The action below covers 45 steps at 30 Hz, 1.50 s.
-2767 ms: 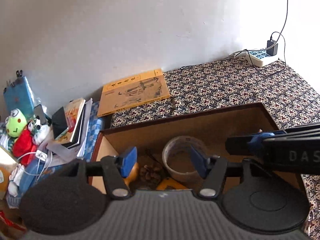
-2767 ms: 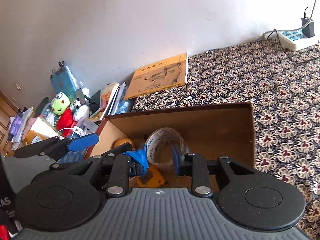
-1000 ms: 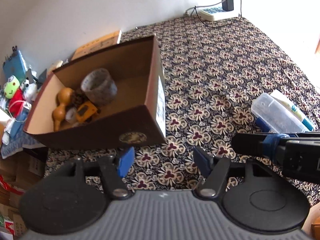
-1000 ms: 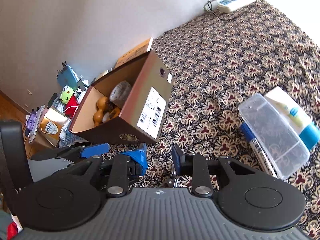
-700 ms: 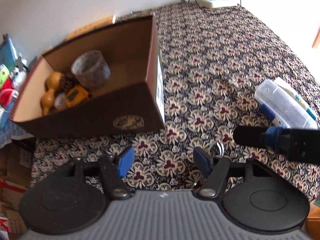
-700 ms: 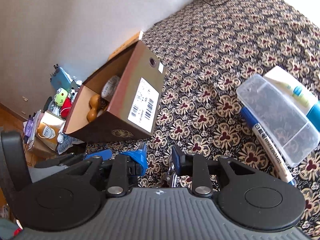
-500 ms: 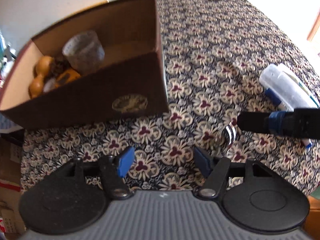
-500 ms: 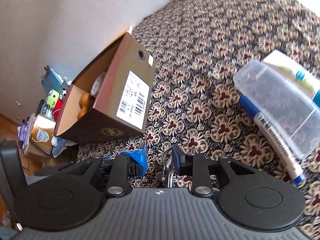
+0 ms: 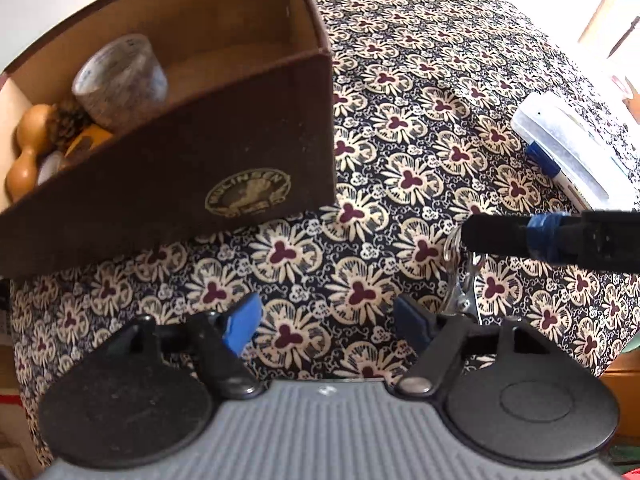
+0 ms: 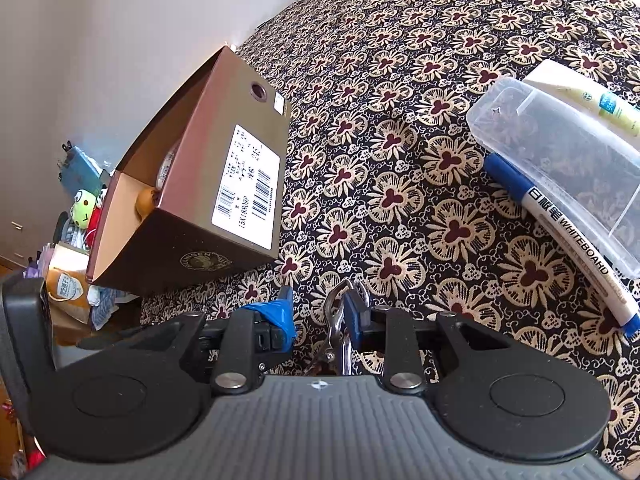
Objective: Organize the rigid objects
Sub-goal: 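Grasp the small metal clip with the right gripper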
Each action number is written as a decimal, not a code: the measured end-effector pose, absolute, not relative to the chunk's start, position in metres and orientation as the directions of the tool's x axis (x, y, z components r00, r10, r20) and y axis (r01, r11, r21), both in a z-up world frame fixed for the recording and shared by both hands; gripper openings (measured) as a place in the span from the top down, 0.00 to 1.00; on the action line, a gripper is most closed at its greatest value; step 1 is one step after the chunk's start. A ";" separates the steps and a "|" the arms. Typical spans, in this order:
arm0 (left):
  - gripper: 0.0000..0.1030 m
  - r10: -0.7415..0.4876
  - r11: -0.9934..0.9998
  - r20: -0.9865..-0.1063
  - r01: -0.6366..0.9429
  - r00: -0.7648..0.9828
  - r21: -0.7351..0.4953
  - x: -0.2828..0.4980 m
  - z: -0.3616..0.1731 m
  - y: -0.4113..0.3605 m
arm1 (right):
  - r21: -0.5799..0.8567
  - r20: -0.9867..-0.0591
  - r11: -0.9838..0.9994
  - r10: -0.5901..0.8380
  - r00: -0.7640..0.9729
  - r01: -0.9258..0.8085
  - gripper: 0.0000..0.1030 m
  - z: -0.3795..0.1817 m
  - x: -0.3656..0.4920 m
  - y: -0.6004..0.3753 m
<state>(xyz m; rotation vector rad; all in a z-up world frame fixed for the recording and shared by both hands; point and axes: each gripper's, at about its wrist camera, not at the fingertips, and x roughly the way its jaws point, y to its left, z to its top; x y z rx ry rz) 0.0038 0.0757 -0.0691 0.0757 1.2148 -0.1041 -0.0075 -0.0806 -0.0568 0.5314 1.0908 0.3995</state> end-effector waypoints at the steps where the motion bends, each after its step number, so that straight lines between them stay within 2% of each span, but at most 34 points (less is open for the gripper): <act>1: 0.23 -0.041 0.992 -0.937 0.126 0.346 0.003 0.005 -0.069 0.075 | 0.589 -0.725 0.807 0.553 0.411 -0.046 0.91 -0.057 -0.007 -0.080; 3: 0.19 -0.044 0.991 -0.935 0.135 0.352 0.004 0.007 -0.068 0.073 | 0.590 -0.725 0.806 0.553 0.410 -0.043 0.91 -0.058 -0.006 -0.080; 9: 0.18 -0.045 0.990 -0.931 0.142 0.364 0.008 0.008 -0.066 0.063 | 0.602 -0.720 0.798 0.560 0.410 -0.032 0.91 -0.058 -0.002 -0.087; 21: 0.17 -0.047 0.999 -0.929 0.043 0.367 -0.033 0.005 -0.066 0.051 | 0.610 -0.721 0.787 0.599 0.347 -0.090 0.91 -0.053 -0.001 -0.112; 24: 0.14 -0.060 0.998 -0.925 0.024 0.374 -0.055 -0.003 -0.067 0.045 | 0.613 -0.722 0.783 0.610 0.327 -0.107 0.91 -0.054 -0.002 -0.117; 38: 0.14 -0.133 0.989 -0.928 0.112 0.348 -0.099 -0.007 -0.072 0.033 | 0.646 -0.706 0.754 0.649 0.286 -0.118 0.91 -0.069 0.000 -0.108; 40: 0.22 -0.158 0.983 -0.924 0.145 0.349 -0.113 -0.006 -0.072 0.034 | 0.649 -0.703 0.752 0.651 0.287 -0.115 0.90 -0.073 0.000 -0.103; 41: 0.36 -0.173 0.979 -0.924 0.163 0.342 -0.123 -0.004 -0.072 0.034 | 0.649 -0.702 0.752 0.650 0.291 -0.113 0.91 -0.075 0.000 -0.101; 45: 0.40 -0.200 0.967 -0.921 0.221 0.335 -0.129 0.004 -0.072 0.035 | 0.640 -0.707 0.762 0.634 0.314 -0.098 0.91 -0.081 0.001 -0.093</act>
